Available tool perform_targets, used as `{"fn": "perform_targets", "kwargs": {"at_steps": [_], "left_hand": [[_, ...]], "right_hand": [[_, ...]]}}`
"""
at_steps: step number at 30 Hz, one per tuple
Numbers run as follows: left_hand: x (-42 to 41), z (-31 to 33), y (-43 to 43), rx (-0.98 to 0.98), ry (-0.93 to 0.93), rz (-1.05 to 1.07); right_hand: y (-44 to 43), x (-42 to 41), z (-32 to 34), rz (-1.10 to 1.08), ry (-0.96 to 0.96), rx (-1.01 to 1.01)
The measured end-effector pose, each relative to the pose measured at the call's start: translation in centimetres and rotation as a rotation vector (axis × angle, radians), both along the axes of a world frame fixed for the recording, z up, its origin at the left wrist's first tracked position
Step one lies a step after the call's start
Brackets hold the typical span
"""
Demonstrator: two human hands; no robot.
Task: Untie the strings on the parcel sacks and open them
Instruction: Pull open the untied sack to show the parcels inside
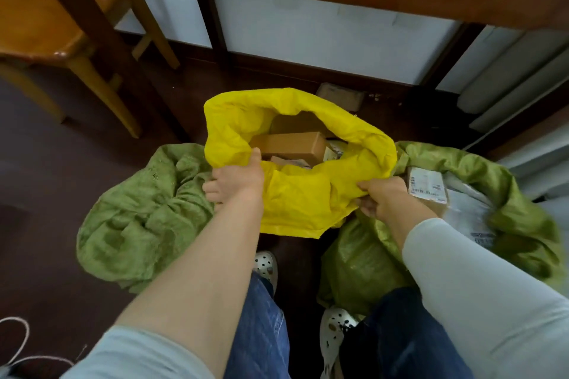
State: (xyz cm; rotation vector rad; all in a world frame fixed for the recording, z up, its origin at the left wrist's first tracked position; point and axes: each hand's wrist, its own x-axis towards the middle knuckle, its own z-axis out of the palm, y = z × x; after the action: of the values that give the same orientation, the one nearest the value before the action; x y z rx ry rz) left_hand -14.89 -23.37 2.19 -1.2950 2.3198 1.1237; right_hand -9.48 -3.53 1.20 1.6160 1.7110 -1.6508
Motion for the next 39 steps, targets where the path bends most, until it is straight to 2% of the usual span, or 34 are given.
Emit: {"fn": "perform_targets", "kwargs": {"at_steps": [2, 5, 6, 8, 10, 11, 12, 13, 15, 17, 21, 23, 25, 29, 33, 39], "left_hand": [[-0.7, -0.1, -1.0, 0.056, -0.031, 0.011], [-2.2, -1.4, -1.4, 0.237, 0.007, 0.063], [-2.6, -2.0, -1.4, 0.242, -0.014, 0.088], [-2.7, -3.3, -1.5, 0.313, 0.072, 0.196], [-3.0, -1.5, -1.4, 0.275, 0.054, 0.087], [-3.5, -0.5, -1.5, 0.335, 0.031, 0.195], [-3.3, 0.5, -2.2, 0.546, 0.013, 0.371], [-3.1, 0.8, -3.1, 0.722, 0.039, 0.412], [-3.3, 0.9, -4.4, 0.878, 0.143, 0.522], [-3.8, 0.4, -5.0, 0.902, 0.154, 0.52], [-2.5, 0.8, -2.9, 0.827, 0.057, 0.354], [-1.3, 0.2, -1.0, 0.858, -0.07, 0.391], [-0.3, -1.1, 0.1, 0.936, -0.103, 0.444], [-0.6, -4.9, 0.3, 0.924, -0.017, 0.467], [-0.6, -5.3, 0.1, 1.086, 0.097, 0.696], [-0.7, -7.2, -0.8, 1.253, 0.107, 0.745]], "right_hand": [[0.0, 0.1, -0.1, -0.045, 0.056, -0.063], [0.4, 0.0, -0.5, -0.083, 0.148, -0.068], [0.5, -0.1, -0.7, -0.066, 0.146, -0.046], [0.8, 0.0, -1.2, -0.018, 0.114, 0.0], [1.7, 0.1, -1.6, -0.052, 0.142, -0.107], [2.5, 0.3, -1.9, -0.107, 0.187, -0.182], [3.4, 0.6, -2.2, -0.179, 0.229, -0.236], [4.5, 0.7, -2.5, -0.273, 0.258, -0.269], [6.4, 1.0, -2.9, -0.512, 0.299, -0.35], [6.8, 1.0, -2.4, -0.55, 0.329, -0.34], [4.1, 0.0, -1.4, -0.397, 0.376, -0.383], [2.7, -0.4, -1.1, -0.377, 0.365, -0.39], [1.9, -0.8, -1.1, -0.389, 0.367, -0.401], [2.0, -0.4, -1.5, -0.423, 0.384, -0.468], [2.6, 0.1, -1.6, -0.593, 0.536, -0.659], [2.8, 0.1, -2.6, -0.609, 0.626, -0.636]]}}
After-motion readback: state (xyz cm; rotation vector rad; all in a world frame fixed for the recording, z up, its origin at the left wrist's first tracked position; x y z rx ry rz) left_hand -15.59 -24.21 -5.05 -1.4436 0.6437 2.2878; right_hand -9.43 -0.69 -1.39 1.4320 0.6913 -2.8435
